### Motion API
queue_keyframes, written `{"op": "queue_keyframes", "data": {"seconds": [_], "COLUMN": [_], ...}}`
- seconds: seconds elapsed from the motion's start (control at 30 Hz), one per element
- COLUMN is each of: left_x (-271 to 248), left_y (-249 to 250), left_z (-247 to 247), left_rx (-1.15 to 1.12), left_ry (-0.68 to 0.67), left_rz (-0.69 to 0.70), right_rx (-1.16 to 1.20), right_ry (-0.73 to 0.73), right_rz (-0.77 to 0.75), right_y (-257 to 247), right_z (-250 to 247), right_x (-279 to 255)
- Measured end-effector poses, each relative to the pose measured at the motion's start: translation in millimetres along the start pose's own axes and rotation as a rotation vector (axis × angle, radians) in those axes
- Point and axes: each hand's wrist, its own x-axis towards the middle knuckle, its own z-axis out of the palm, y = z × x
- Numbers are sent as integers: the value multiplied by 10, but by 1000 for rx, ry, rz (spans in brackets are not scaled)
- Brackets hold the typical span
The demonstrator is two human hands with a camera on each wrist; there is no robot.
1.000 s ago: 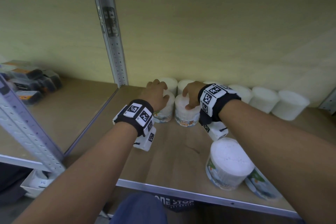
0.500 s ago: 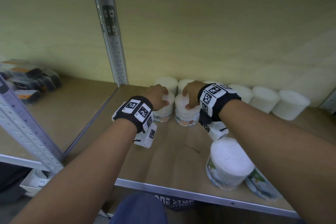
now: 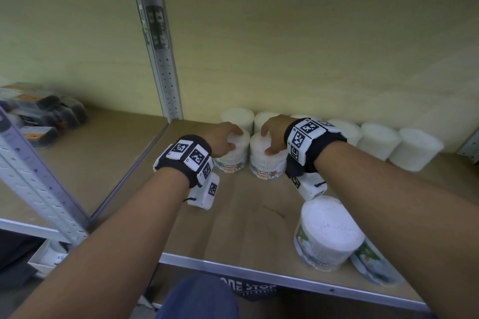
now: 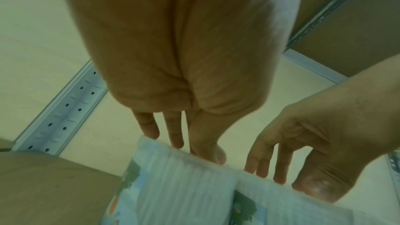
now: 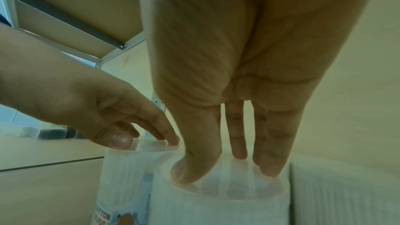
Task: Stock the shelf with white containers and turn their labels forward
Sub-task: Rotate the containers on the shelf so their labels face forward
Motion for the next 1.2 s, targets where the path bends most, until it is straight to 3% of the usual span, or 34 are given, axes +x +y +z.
{"op": "queue_keyframes", "data": {"seconds": [0.27,0.3,0.33,0.37,0.5,0.53,0.6,0.7,1.2], "left_x": [-112,-138,-185,-228,-418,-453,-534,-713,-1385], "left_y": [-39,-41,-33,-35,-51,-65,-87,-99,-164], "left_z": [-49,-62,-85,-107,-124,-105,-67,-49,69], "left_rx": [71,83,96,111,150,111,33,-16,-67], "left_ry": [-26,-29,-30,-24,8,-12,-52,-70,-106], "left_rz": [21,23,25,35,50,53,45,27,76], "right_rx": [-133,-139,-165,-222,-303,-305,-342,-343,-216], "right_ry": [-110,-94,-94,-193,-245,-216,-215,-224,-189], "right_rz": [68,59,51,57,-13,-15,-54,-76,-204], "right_y": [-138,-36,256,191,91,91,-329,-512,-613], "right_z": [-37,75,416,402,426,444,61,-28,79], "right_x": [25,311,917,929,850,812,-30,-446,-1263]}}
